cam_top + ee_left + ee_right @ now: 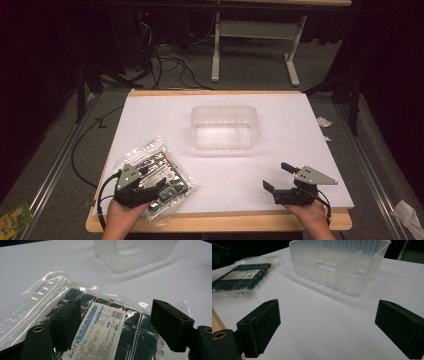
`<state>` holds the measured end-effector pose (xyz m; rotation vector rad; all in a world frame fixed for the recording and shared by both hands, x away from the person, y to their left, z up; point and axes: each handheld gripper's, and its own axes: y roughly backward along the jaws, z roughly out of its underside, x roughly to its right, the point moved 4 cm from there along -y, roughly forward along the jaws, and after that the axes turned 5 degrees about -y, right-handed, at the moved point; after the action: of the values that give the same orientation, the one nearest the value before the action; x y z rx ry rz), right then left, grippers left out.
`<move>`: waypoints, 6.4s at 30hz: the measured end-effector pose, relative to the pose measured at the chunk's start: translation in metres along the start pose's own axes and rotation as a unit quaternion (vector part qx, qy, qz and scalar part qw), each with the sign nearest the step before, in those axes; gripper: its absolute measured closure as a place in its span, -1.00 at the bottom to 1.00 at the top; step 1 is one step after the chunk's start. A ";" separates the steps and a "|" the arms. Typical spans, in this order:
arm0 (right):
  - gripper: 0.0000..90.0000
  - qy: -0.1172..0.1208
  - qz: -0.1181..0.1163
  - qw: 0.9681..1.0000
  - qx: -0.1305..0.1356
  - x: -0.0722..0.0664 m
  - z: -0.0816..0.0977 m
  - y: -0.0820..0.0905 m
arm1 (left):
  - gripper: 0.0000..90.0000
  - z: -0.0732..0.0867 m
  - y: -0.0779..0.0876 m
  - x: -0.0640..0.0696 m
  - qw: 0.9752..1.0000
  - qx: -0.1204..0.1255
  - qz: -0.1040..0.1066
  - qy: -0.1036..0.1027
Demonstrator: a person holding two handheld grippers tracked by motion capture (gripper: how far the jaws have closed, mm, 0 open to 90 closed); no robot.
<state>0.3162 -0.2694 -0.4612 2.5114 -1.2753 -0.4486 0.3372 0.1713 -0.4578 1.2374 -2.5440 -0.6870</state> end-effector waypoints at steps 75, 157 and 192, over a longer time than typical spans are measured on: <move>-0.80 -0.024 -0.007 1.000 -0.016 -0.003 0.002 -0.007 | 0.99 0.017 0.027 -0.094 0.985 0.053 -0.109 0.124; 0.14 -0.007 -0.236 0.971 -0.035 -0.109 -0.089 -0.138 | 0.97 -0.086 0.051 0.014 0.976 0.208 -0.033 -0.058; 0.70 0.026 -0.283 0.959 0.017 -0.109 -0.085 -0.098 | 1.00 -0.037 0.003 0.002 0.995 0.071 0.066 0.029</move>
<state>0.3599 -0.1153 -0.4062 2.8742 -0.5233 -0.4737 0.3488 0.1593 -0.4242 1.0994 -2.6362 -0.4411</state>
